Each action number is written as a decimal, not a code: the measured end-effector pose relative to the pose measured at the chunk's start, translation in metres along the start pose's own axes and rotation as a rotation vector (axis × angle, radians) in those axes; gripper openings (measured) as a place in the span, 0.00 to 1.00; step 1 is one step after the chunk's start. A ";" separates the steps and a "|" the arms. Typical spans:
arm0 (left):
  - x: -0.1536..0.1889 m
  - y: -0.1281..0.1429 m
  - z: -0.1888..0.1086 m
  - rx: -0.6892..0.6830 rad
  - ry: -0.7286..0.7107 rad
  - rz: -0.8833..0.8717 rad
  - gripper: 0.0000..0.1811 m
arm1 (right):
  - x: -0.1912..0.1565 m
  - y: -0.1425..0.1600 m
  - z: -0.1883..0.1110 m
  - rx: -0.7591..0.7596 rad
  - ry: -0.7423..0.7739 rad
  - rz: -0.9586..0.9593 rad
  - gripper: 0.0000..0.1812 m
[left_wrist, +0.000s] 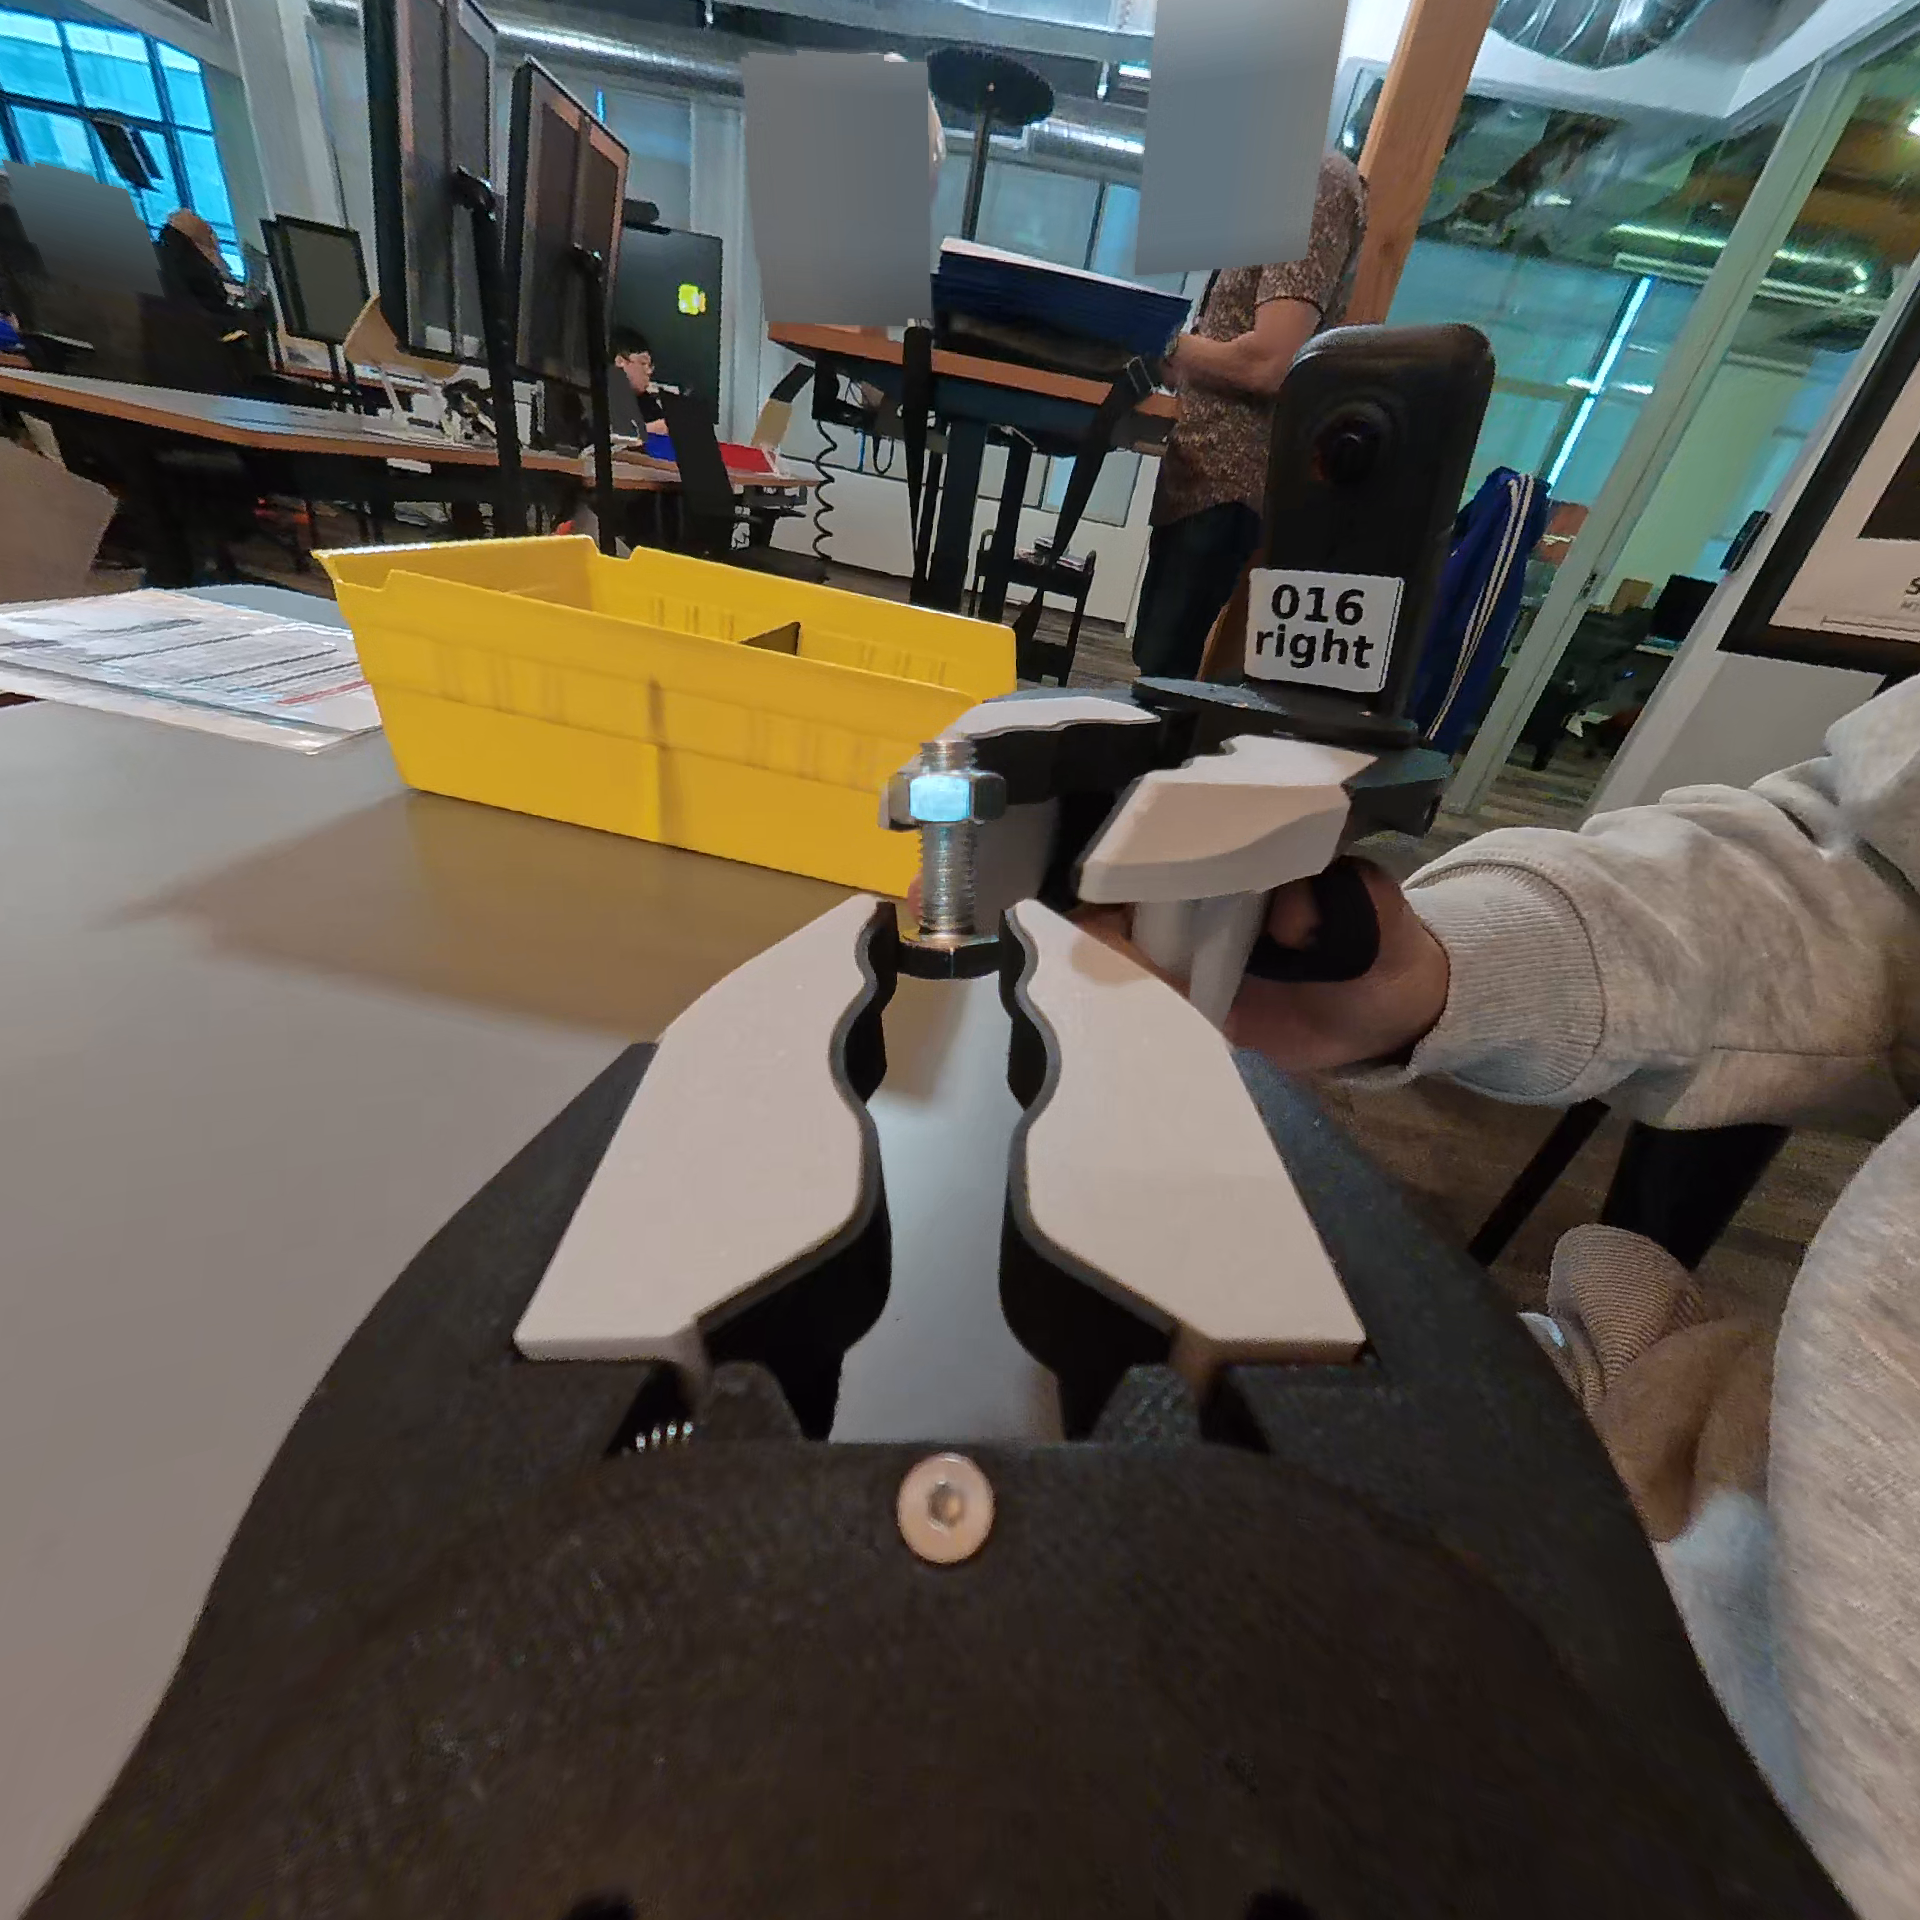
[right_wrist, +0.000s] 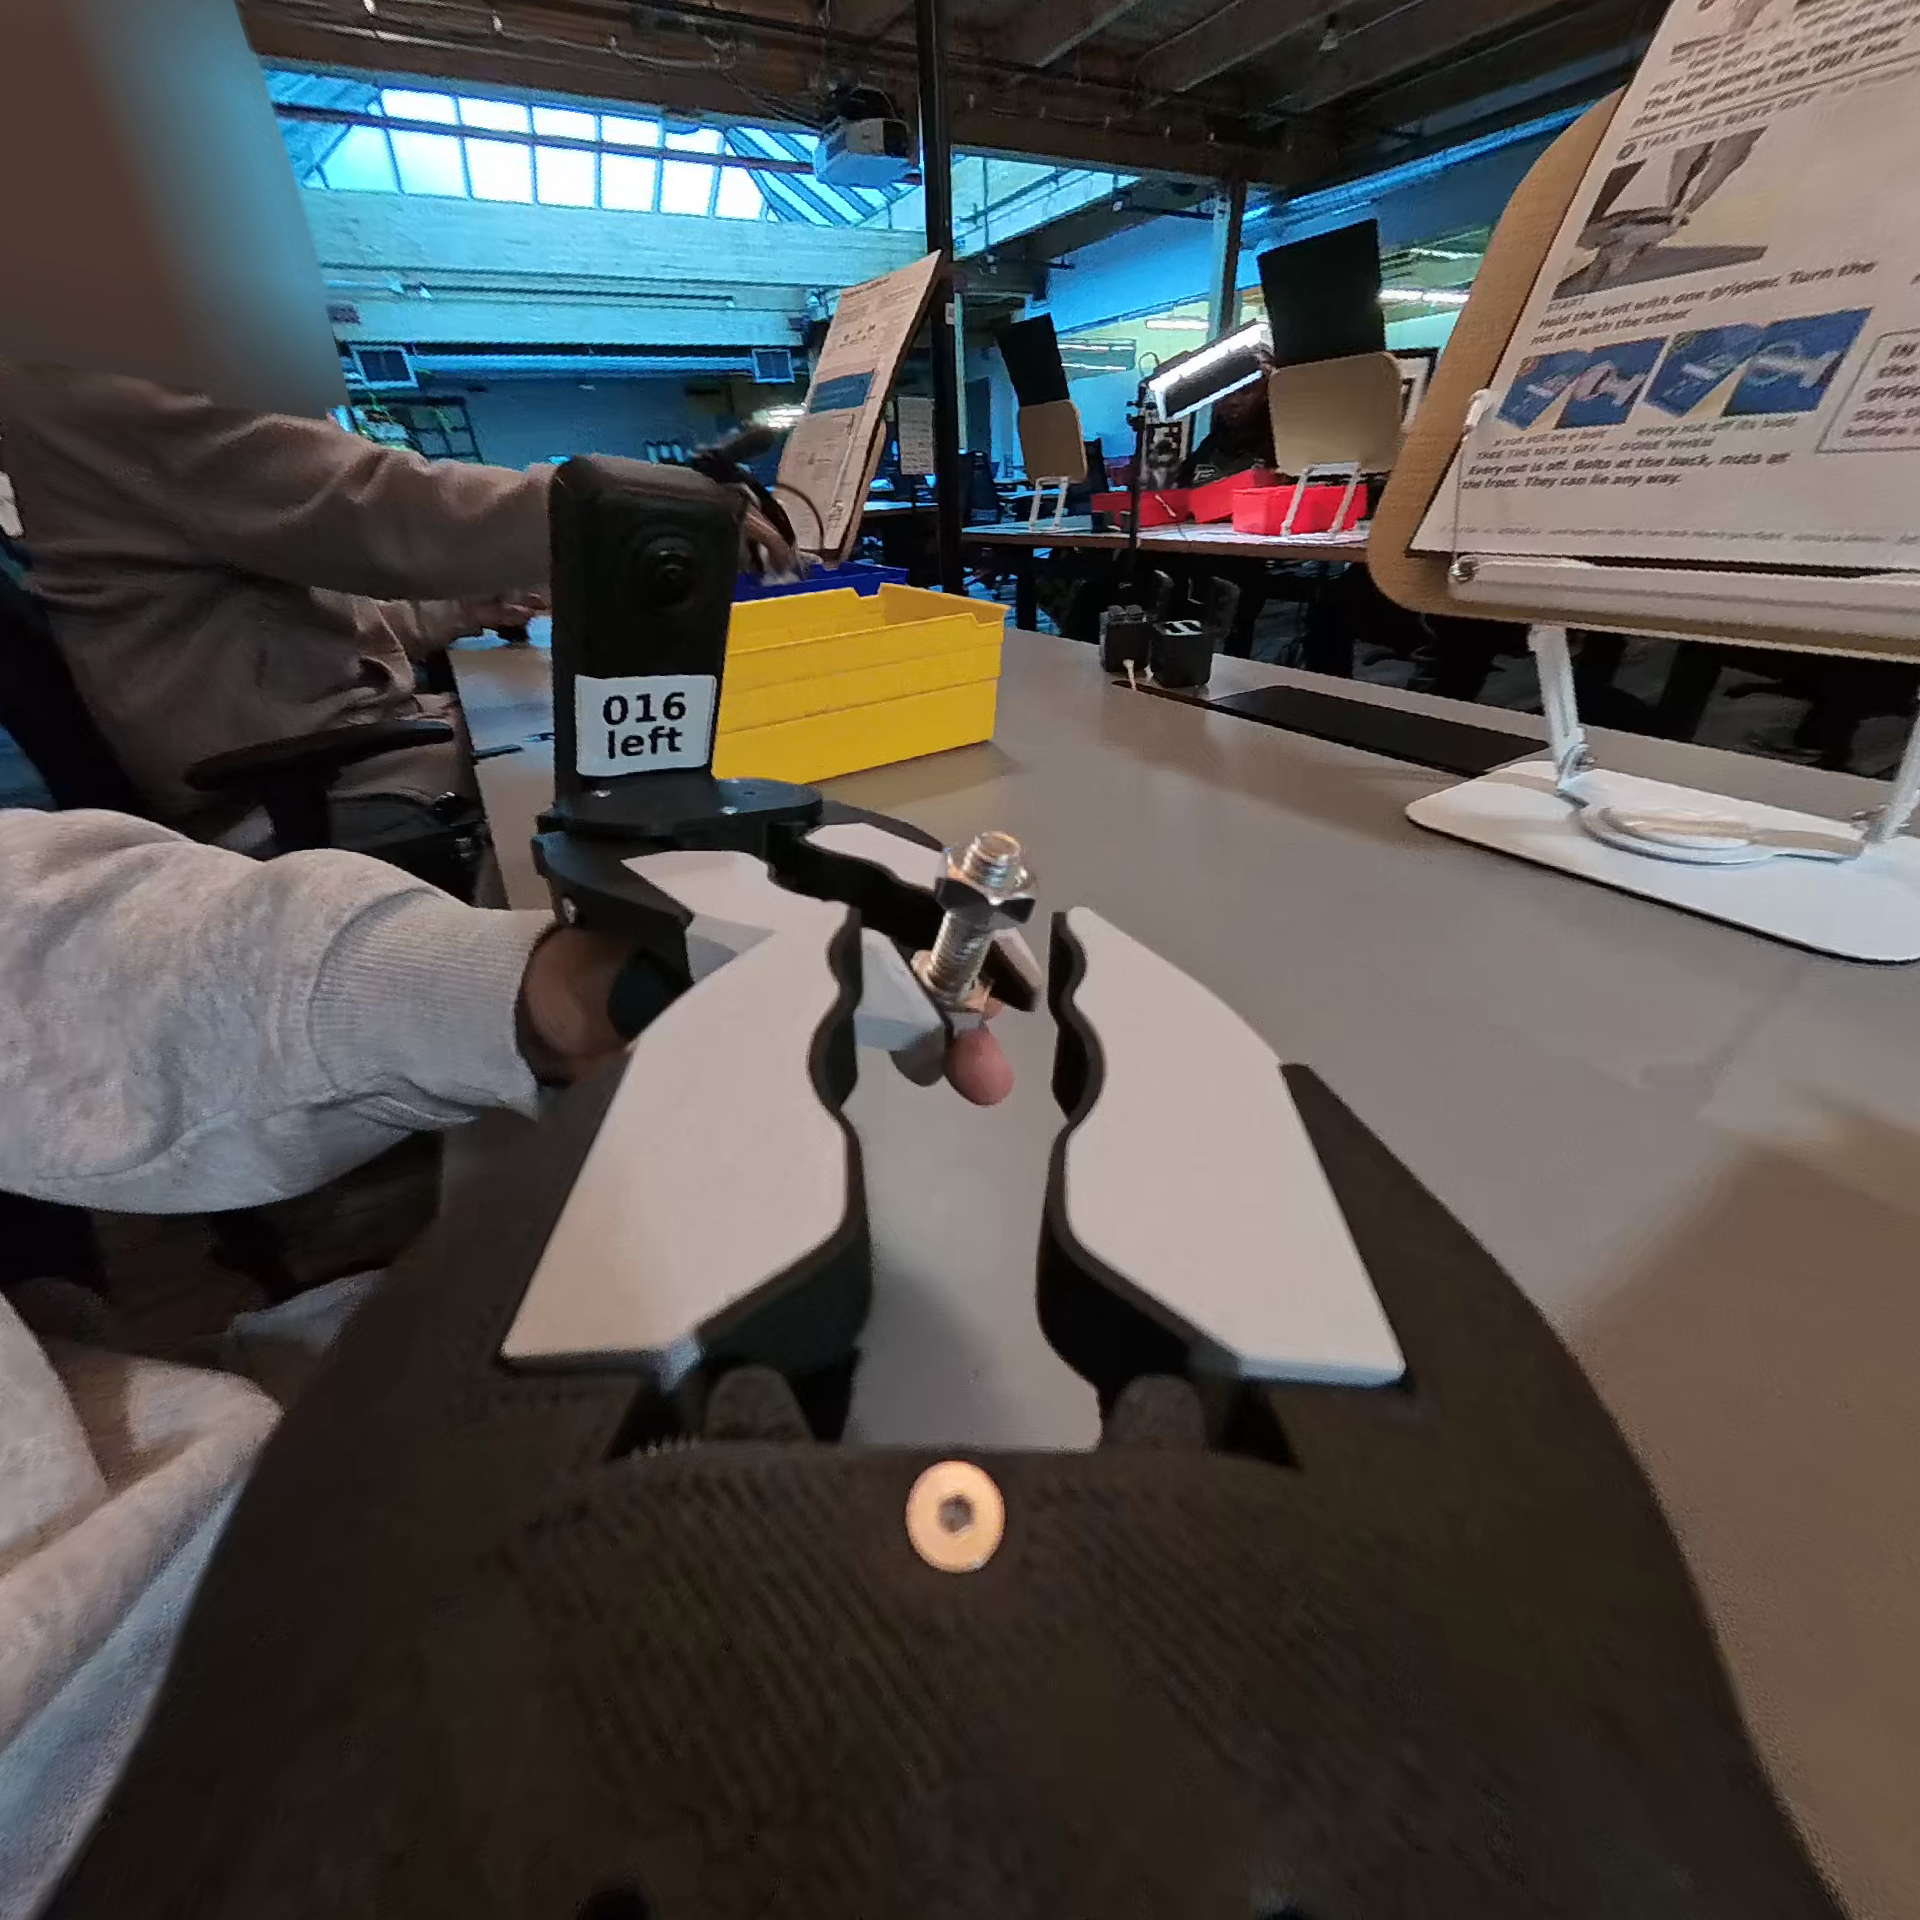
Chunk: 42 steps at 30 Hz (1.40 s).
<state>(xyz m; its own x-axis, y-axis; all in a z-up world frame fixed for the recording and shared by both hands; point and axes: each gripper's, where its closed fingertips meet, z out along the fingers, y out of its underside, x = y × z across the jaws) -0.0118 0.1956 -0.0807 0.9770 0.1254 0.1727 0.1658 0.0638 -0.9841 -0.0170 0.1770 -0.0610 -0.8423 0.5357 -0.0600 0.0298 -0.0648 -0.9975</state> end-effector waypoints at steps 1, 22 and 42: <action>0.000 0.000 0.000 -0.003 -0.002 0.003 0.10 | -0.002 -0.001 0.000 0.006 -0.012 0.014 0.19; -0.005 0.000 0.000 -0.001 -0.031 -0.025 0.10 | 0.000 -0.008 -0.005 0.042 0.004 -0.009 0.14; 0.003 0.002 0.003 -0.021 -0.010 0.026 0.10 | 0.005 -0.006 -0.004 0.045 0.013 0.040 0.17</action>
<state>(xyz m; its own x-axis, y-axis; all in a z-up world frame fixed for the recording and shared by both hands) -0.0091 0.1988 -0.0820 0.9796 0.1368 0.1475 0.1434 0.0396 -0.9889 -0.0195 0.1837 -0.0558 -0.8337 0.5430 -0.1008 0.0392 -0.1239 -0.9915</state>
